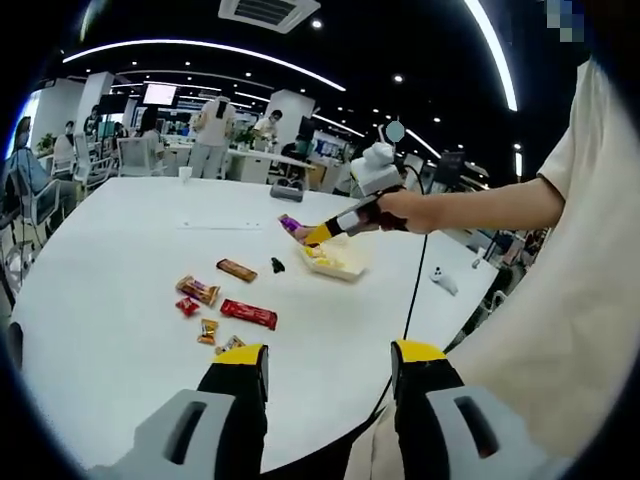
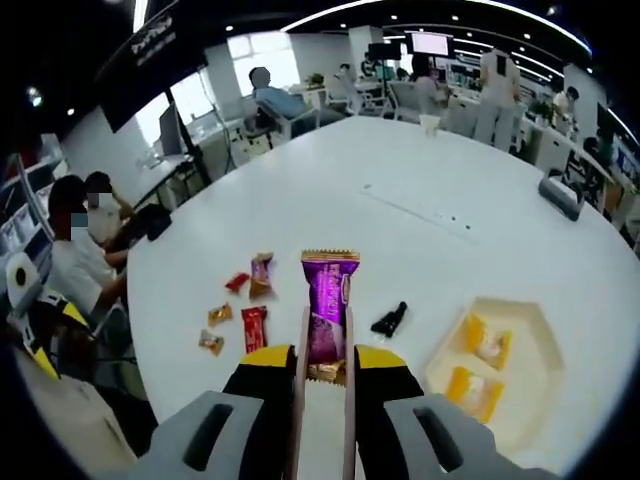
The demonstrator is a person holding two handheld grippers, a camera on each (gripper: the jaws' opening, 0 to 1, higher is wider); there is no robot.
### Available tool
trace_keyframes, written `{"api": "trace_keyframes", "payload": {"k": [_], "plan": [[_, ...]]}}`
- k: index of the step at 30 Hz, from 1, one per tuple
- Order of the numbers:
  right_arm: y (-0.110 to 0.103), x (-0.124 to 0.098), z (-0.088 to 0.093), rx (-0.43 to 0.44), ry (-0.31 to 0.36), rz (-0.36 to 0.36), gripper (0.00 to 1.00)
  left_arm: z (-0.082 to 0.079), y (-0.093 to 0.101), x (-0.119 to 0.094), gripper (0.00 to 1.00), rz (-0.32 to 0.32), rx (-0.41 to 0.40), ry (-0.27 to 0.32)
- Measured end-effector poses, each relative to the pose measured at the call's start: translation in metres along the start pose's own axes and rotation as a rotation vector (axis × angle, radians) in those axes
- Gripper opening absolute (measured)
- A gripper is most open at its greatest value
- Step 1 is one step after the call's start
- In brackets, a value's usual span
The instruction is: Place the target food into the container with the food tongs after gripping and lifting it, then release it inside without dropping or visibly crushing the food.
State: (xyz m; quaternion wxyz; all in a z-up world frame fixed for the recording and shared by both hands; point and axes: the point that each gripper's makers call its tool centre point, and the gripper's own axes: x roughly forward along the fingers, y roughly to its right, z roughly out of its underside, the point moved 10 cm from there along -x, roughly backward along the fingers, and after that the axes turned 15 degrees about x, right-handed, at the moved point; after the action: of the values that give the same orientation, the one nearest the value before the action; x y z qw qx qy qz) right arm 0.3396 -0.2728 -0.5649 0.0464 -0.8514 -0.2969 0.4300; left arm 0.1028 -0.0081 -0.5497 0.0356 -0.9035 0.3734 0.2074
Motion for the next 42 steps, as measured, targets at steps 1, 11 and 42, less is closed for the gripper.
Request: {"api": "trace_keyframes", "payload": {"k": [1, 11, 42], "plan": [[0.000, -0.001, -0.002, 0.003, 0.006, 0.001, 0.21, -0.001, 0.000, 0.001, 0.49, 0.003, 0.003, 0.000], [0.006, -0.017, -0.009, 0.024, 0.053, 0.019, 0.21, -0.004, 0.002, 0.007, 0.49, 0.039, 0.019, -0.004], [0.043, -0.054, -0.029, 0.096, 0.164, 0.094, 0.22, -0.015, -0.002, 0.027, 0.49, 0.124, 0.060, -0.010]]}}
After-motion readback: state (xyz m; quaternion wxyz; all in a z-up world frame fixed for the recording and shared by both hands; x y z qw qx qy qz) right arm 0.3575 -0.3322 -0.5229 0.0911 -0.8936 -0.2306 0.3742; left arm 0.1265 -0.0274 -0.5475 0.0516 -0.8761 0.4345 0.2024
